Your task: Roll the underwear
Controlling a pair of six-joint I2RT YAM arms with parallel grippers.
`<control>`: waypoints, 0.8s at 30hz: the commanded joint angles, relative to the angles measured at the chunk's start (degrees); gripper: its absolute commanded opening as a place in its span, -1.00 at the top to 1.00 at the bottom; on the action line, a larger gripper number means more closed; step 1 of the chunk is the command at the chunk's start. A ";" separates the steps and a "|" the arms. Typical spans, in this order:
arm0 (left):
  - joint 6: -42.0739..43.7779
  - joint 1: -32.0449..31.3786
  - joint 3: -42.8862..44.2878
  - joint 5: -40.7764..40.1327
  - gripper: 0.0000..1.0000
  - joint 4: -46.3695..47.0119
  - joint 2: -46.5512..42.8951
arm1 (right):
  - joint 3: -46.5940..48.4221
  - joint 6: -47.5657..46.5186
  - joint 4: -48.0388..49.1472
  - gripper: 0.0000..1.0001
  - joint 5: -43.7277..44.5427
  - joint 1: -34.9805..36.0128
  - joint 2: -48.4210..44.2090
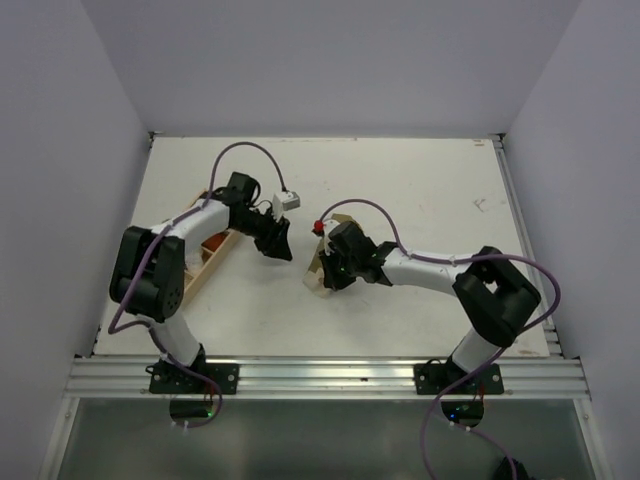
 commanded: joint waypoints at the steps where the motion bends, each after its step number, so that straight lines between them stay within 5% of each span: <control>1: -2.72 1.52 -0.58 -4.44 0.25 6.82 -9.17 | 2.02 0.46 0.71 1.00 -3.31 -1.38 1.26; 9: -15.02 2.49 0.20 -6.41 0.42 25.10 -19.73 | 3.87 -0.77 -0.43 1.00 -7.01 -2.26 2.75; 10: -16.08 2.58 3.51 -5.26 0.65 24.68 -19.21 | 4.04 -0.86 -0.60 1.00 -7.19 -2.35 2.75; 12: -16.62 3.19 5.91 5.92 1.00 24.84 -16.23 | 4.48 -1.12 -1.13 1.00 -7.89 -2.53 3.19; 15: -24.85 4.60 13.01 19.17 1.00 26.70 -8.85 | 5.27 -1.39 -1.48 1.00 -8.68 -2.79 3.81; 17: -24.36 5.04 22.90 18.66 1.00 15.66 -2.08 | 6.06 -1.48 -1.83 1.00 -9.03 -2.88 3.98; 19: -13.13 4.96 27.61 14.02 1.00 3.46 0.39 | 7.03 -1.74 -2.10 1.00 -9.47 -3.05 4.60; 21: -12.14 4.43 26.84 4.98 1.00 3.58 -1.26 | 7.99 -1.92 -2.71 1.00 -9.91 -3.14 5.21; 24: -17.90 4.43 18.19 -7.90 1.00 16.19 -10.12 | 8.26 -1.92 -2.80 1.00 -9.74 -3.32 5.22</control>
